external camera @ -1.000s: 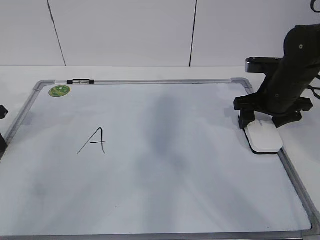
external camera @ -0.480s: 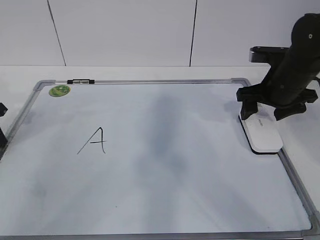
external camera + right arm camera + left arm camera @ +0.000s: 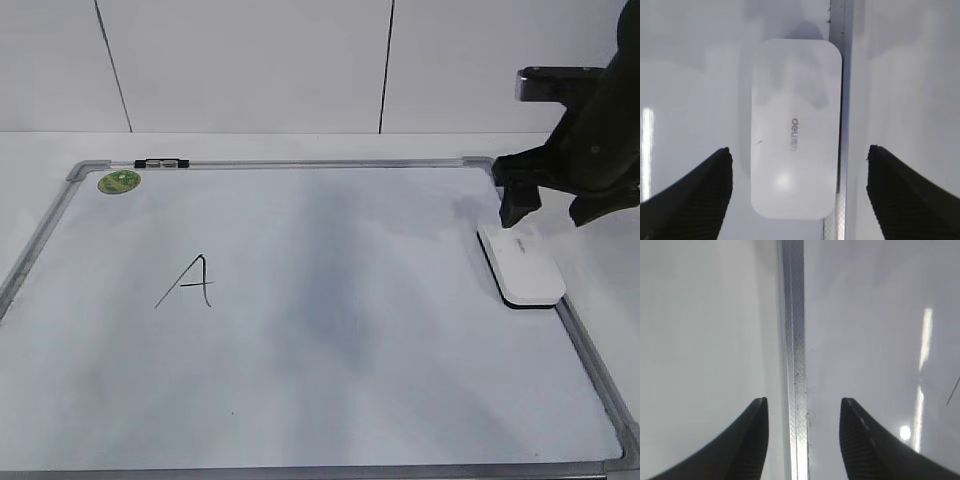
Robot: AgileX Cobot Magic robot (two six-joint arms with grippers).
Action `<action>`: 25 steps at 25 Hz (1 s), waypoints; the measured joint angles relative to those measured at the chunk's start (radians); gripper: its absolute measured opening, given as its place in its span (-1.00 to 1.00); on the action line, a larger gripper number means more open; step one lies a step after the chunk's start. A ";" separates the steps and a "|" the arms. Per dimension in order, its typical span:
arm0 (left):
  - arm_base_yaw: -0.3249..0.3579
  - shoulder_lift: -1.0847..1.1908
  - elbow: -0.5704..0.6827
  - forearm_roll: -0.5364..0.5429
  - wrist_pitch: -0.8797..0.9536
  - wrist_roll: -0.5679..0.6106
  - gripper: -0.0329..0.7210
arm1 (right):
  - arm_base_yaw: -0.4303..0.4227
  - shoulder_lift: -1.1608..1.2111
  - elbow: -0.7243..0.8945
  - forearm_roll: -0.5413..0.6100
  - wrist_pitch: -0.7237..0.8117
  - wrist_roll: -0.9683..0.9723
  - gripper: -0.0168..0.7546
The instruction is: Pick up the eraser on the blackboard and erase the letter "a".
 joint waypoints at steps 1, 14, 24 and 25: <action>0.000 -0.028 -0.001 0.008 0.005 -0.003 -0.01 | 0.000 -0.017 0.000 0.000 0.018 -0.004 0.72; -0.114 -0.433 0.026 0.113 0.031 -0.117 0.17 | 0.003 -0.272 0.000 0.000 0.274 -0.061 0.67; -0.207 -0.841 0.318 0.177 0.051 -0.200 0.26 | 0.004 -0.490 0.018 0.000 0.385 -0.081 0.64; -0.207 -0.886 0.347 0.184 0.051 -0.200 0.33 | 0.004 -0.521 0.027 0.000 0.387 -0.083 0.64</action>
